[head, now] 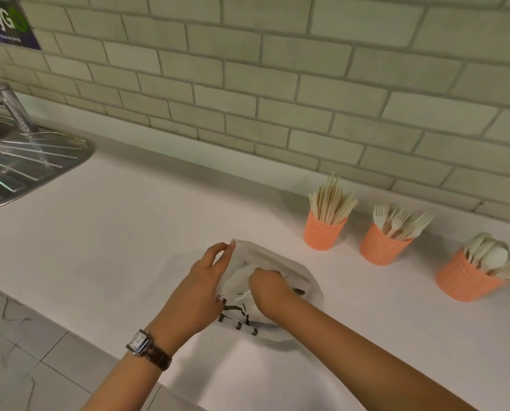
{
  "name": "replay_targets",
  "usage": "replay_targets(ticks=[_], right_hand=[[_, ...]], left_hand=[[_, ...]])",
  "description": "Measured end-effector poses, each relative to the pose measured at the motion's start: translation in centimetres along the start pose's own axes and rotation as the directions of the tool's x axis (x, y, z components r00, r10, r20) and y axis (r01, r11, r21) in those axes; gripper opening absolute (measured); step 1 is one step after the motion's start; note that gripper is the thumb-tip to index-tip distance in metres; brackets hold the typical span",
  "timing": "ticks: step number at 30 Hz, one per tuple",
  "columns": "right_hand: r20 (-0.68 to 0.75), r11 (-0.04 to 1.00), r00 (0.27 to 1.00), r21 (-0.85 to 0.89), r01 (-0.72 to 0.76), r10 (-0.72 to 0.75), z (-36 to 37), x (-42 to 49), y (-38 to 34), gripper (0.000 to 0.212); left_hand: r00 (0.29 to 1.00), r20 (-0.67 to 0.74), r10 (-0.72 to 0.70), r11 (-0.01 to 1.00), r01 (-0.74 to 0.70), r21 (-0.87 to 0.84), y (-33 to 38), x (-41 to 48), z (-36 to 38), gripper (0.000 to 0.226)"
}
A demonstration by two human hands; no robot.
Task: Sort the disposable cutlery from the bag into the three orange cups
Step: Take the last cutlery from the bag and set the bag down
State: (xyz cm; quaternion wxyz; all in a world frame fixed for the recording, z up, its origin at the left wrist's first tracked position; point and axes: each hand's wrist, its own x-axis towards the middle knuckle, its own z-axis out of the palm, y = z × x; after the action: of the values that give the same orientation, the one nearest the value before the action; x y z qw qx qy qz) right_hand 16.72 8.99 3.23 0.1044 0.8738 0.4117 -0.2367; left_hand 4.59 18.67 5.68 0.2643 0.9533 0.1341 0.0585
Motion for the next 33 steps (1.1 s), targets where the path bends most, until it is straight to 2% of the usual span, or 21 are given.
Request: replay_targets(ticks=[2, 4, 5, 6, 7, 8, 10, 12, 13, 15, 16, 17, 19, 21, 23, 24, 25, 27, 30, 33], right_hand=[[0.121, 0.984, 0.987, 0.13, -0.126, 0.11, -1.1, -0.4, 0.3, 0.031], [0.129, 0.981, 0.99, 0.177, -0.083, 0.06, -1.0, -1.7, 1.3, 0.032], [0.048, 0.972, 0.999, 0.234, -0.027, 0.016, -0.9, -2.6, 1.9, 0.026], [-0.104, 0.928, 0.995, 0.371, 0.038, 0.001, -0.9, -3.3, 2.5, 0.017], [-0.286, 0.867, 0.955, 0.455, 0.203, -0.074, -0.7, -4.5, 3.1, 0.015], [-0.439, 0.78, 0.889, 0.509, 0.365, -0.13, -0.6, -6.2, 3.5, 0.017], [-0.586, 0.439, 0.81, 0.721, 0.536, -0.026, -0.9, -8.8, 4.1, 0.015], [-0.559, 0.095, 0.822, 0.829, 0.552, 0.105, -1.6, -10.0, 4.7, 0.025], [-0.514, -0.037, 0.845, 0.851, 0.525, 0.148, -1.9, -10.2, 5.1, 0.03], [-0.442, -0.256, 0.87, 0.835, 0.488, 0.218, -1.9, -10.6, 6.1, 0.034], [-0.418, -0.328, 0.873, 0.812, 0.482, 0.25, -2.1, -11.0, 6.6, 0.038], [-0.401, -0.358, 0.87, 0.797, 0.486, 0.288, -2.0, -11.2, 7.1, 0.041], [-0.354, -0.374, 0.854, 0.786, 0.493, 0.382, -2.0, -11.8, 7.8, 0.036], [-0.307, -0.403, 0.839, 0.768, 0.497, 0.449, -1.7, -12.4, 8.6, 0.031], [-0.271, -0.422, 0.819, 0.751, 0.508, 0.506, -1.3, -13.0, 9.2, 0.033], [-0.253, -0.424, 0.809, 0.747, 0.512, 0.531, -1.1, -13.2, 9.4, 0.033], [-0.244, -0.416, 0.795, 0.747, 0.519, 0.556, -0.8, -13.6, 9.6, 0.033], [-0.255, -0.314, 0.752, 0.792, 0.523, 0.608, -0.4, -14.2, 9.6, 0.032], [-0.348, -0.027, 0.639, 0.865, 0.501, 0.686, 0.4, -14.6, 9.4, 0.025], [-0.455, 0.156, 0.529, 0.844, 0.513, 0.716, 1.7, -14.7, 8.8, 0.023]], left_hand=[[0.999, -0.04, -0.025, 0.999, 0.027, 0.031, -0.2, 0.3, -0.2, 0.103], [0.996, -0.072, -0.045, 0.998, 0.048, 0.034, -0.4, 0.5, -0.5, 0.099], [0.995, -0.084, -0.052, 0.998, 0.055, 0.034, -0.5, 0.5, -0.6, 0.097], [0.994, -0.097, -0.058, 0.998, 0.062, 0.034, -0.6, 0.6, -0.7, 0.096], [0.992, -0.112, -0.064, 0.997, 0.068, 0.036, -0.7, 0.6, -0.7, 0.095], [0.99, -0.125, -0.071, 0.996, 0.076, 0.036, -0.9, 0.6, -0.6, 0.096], [0.986, -0.139, -0.087, 0.996, 0.091, 0.019, -1.1, 0.8, -0.5, 0.097], [0.985, -0.141, -0.099, 0.995, 0.099, -0.01, -1.1, 1.0, -0.2, 0.098], [0.985, -0.145, -0.096, 0.995, 0.095, -0.011, -1.1, 1.1, -0.1, 0.099], [0.982, -0.16, -0.098, 0.995, 0.1, 0.005, -0.6, 1.3, 0.3, 0.097], [0.977, -0.187, -0.101, 0.994, 0.108, 0.029, -0.3, 1.4, 0.5, 0.094], [0.968, -0.235, -0.09, 0.992, 0.109, 0.069, 0.2, 1.6, 0.6, 0.09], [0.926, -0.376, -0.033, 0.991, 0.079, 0.107, 1.6, 1.7, 0.6, 0.075], [0.891, -0.455, 0.01, 1.0, -0.003, 0.015, 3.8, 1.5, 0.4, 0.046], [0.931, -0.364, -0.013, 0.978, -0.064, -0.2, 6.4, 1.3, 0.6, 0.021], [0.971, -0.235, -0.043, 0.938, -0.042, -0.343, 7.7, 1.2, 1.1, 0.018], [0.996, -0.074, -0.055, 0.879, 0.013, -0.477, 9.2, 1.1, 1.7, 0.018], [0.981, 0.185, -0.063, 0.728, 0.172, -0.663, 12.1, 1.1, 3.1, 0.019], [0.913, 0.384, -0.139, 0.399, 0.406, -0.822, 15.6, 1.4, 4.9, 0.013], [0.828, 0.541, -0.146, 0.109, 0.557, -0.823, 17.4, 2.3, 5.9, 0.021]])
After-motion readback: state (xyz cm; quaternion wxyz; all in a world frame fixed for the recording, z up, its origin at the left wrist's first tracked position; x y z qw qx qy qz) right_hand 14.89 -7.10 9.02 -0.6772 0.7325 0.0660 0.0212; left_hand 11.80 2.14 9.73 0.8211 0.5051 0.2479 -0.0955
